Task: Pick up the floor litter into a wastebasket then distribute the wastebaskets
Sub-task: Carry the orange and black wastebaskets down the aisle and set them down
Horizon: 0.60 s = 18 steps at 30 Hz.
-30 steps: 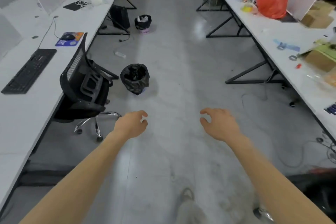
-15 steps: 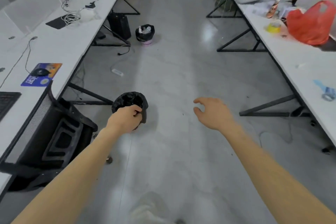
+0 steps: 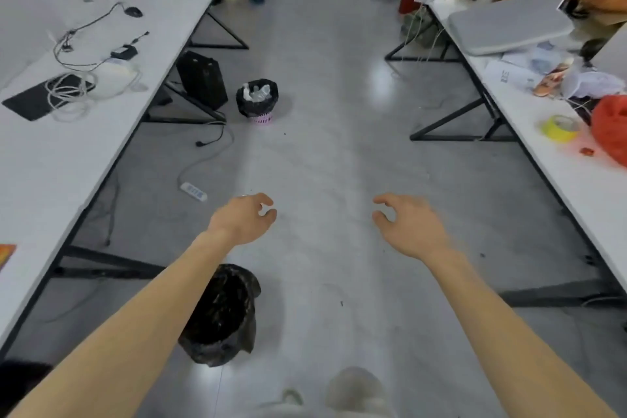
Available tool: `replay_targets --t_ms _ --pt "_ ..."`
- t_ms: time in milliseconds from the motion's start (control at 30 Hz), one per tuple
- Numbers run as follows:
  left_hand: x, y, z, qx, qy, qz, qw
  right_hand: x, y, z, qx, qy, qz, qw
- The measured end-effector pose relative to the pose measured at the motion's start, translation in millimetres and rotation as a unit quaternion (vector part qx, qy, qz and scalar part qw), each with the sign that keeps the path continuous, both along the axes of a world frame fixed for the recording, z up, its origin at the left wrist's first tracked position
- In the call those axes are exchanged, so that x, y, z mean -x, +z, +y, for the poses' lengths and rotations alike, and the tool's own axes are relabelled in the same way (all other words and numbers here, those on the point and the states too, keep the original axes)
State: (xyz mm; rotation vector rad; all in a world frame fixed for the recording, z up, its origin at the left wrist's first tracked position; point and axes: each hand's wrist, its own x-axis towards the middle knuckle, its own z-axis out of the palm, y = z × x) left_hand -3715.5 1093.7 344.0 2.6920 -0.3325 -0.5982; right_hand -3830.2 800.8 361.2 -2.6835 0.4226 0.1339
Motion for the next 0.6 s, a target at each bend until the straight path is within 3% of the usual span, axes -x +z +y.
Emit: replay_targets --t_ms 233,600 --pt "-211 -11 -107 -0.002 0.007 -0.005 1.0 -202 -20 -95 -0.004 -0.016 0.006 1.0" --pt "-514 -12 -220 -0.008 0.078 0.018 0.997 -550 -5 -235 -0.012 0.051 -0.003 0.999"
